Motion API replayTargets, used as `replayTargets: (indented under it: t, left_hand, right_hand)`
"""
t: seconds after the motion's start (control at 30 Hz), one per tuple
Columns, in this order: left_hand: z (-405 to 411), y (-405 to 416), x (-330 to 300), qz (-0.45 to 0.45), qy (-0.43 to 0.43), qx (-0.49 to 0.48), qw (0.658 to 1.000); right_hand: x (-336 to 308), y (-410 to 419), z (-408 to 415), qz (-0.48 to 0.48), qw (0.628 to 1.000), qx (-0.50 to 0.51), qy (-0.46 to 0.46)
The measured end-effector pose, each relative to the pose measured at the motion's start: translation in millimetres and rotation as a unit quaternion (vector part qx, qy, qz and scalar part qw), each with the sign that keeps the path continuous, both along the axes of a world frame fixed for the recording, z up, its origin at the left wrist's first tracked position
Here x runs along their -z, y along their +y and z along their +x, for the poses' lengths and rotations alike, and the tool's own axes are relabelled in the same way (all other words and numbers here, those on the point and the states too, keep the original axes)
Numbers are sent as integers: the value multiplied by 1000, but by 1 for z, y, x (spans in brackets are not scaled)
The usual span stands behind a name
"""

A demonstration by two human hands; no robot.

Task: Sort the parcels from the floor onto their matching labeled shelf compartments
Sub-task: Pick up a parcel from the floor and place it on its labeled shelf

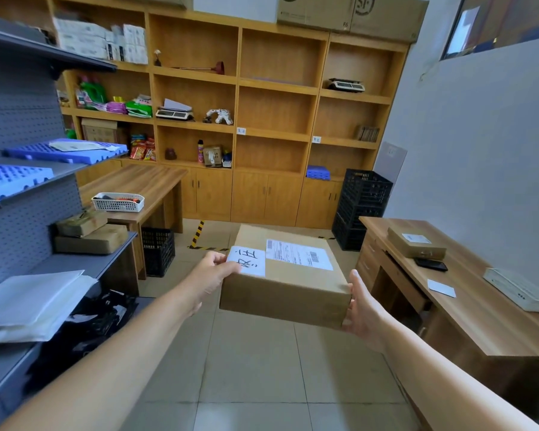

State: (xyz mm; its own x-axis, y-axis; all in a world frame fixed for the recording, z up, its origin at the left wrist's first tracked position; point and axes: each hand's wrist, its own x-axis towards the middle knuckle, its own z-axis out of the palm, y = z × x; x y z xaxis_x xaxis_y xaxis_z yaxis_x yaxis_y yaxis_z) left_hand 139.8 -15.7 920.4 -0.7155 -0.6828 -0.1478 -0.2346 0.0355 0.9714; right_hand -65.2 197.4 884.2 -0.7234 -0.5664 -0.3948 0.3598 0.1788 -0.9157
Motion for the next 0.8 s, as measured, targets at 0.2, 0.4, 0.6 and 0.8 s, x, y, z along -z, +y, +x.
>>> replayTargets:
  t: [0.2,0.4,0.6,0.8]
  left_hand:
    - [4,6,5,-10,49,40,998]
    - [7,8,11,-12,75,42,996]
    - [8,4,9,-25,96,43,994]
    - [8,2,3,-35,120,28,992]
  right_hand:
    - [3,-2,2,-28,1000,-2,14]
    - [2,-1,0,-85,992,-28,88]
    - [-11,-1,-1,-65,992,-36,99]
    - [-11,-1,2,-70,993,-65,73]
